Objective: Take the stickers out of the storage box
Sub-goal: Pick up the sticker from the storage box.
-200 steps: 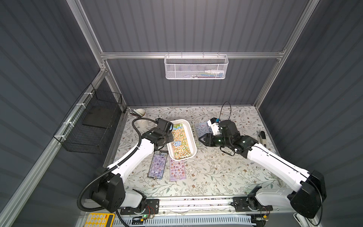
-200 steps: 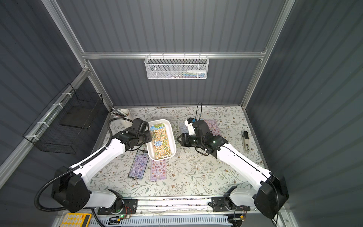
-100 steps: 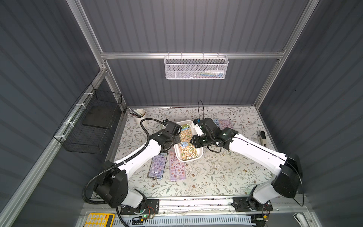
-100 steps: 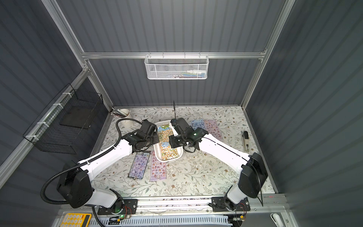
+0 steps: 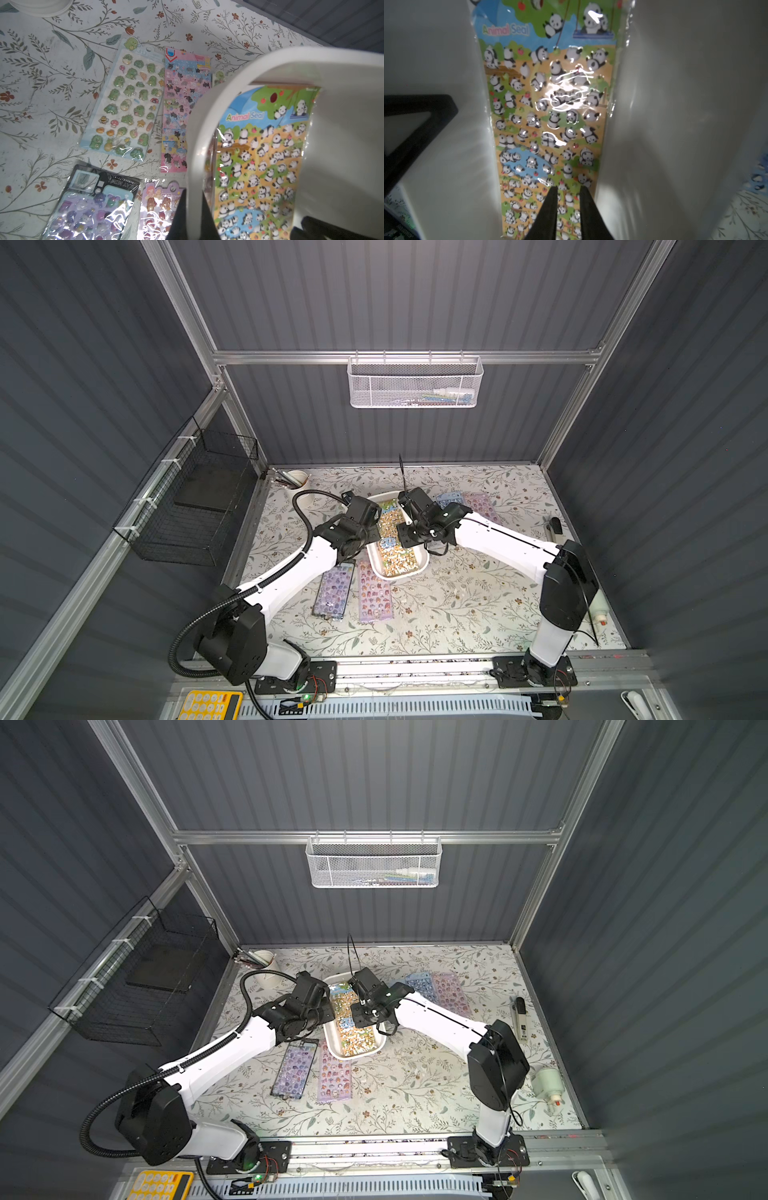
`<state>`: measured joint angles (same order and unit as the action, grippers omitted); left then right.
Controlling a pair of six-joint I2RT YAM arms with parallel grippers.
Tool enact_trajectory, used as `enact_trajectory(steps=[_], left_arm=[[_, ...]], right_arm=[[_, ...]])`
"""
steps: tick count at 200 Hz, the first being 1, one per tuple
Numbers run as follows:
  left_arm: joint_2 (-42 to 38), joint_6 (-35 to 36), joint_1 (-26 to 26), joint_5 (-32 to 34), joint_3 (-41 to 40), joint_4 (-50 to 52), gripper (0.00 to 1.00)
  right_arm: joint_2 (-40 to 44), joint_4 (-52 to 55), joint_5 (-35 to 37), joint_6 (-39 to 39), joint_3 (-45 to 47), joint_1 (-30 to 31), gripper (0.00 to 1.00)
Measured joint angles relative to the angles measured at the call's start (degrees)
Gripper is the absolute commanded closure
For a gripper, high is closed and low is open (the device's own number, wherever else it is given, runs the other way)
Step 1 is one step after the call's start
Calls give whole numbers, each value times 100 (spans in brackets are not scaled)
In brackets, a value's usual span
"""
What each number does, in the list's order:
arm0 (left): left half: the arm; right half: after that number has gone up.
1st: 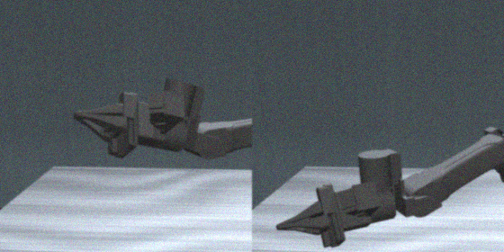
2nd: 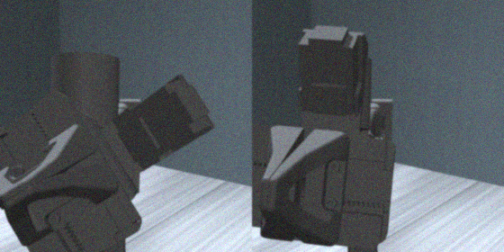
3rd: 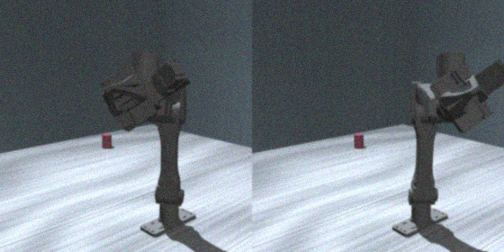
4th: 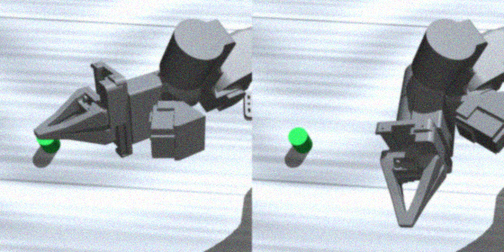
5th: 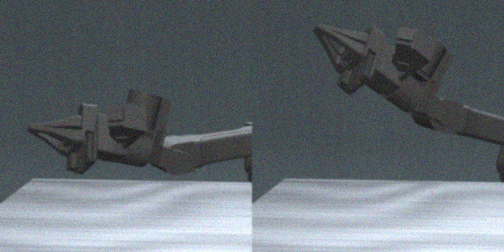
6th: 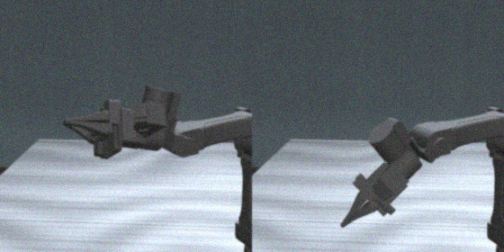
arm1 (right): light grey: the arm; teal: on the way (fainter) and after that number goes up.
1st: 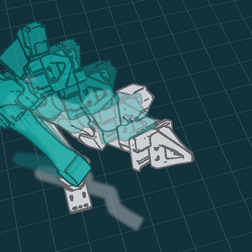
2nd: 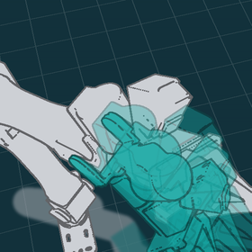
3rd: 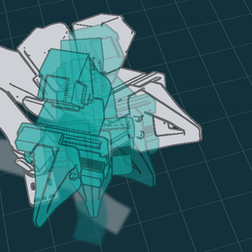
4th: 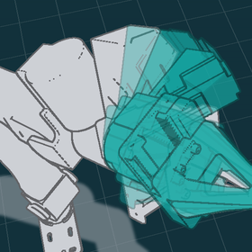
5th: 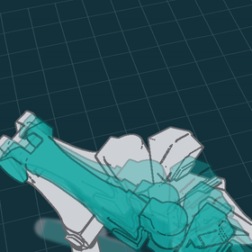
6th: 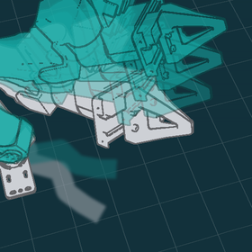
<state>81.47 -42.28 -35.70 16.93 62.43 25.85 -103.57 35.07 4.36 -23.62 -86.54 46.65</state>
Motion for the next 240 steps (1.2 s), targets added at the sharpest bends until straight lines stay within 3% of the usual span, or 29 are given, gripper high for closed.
enact_trajectory(steps=[105,140,186,240], left_arm=[[-293,22,0,125,-70,24,100],[-310,63,0,166,-74,28,100],[-310,68,2,210,-74,68,100],[-310,131,0,256,-74,151,100]], right_arm=[[-533,42,17,-13,-498,42,49],[-535,-13,-164,-13,-503,37,53],[-533,-138,-400,-7,-470,-4,66],[-275,-595,-994,-81,26,-164,74]])
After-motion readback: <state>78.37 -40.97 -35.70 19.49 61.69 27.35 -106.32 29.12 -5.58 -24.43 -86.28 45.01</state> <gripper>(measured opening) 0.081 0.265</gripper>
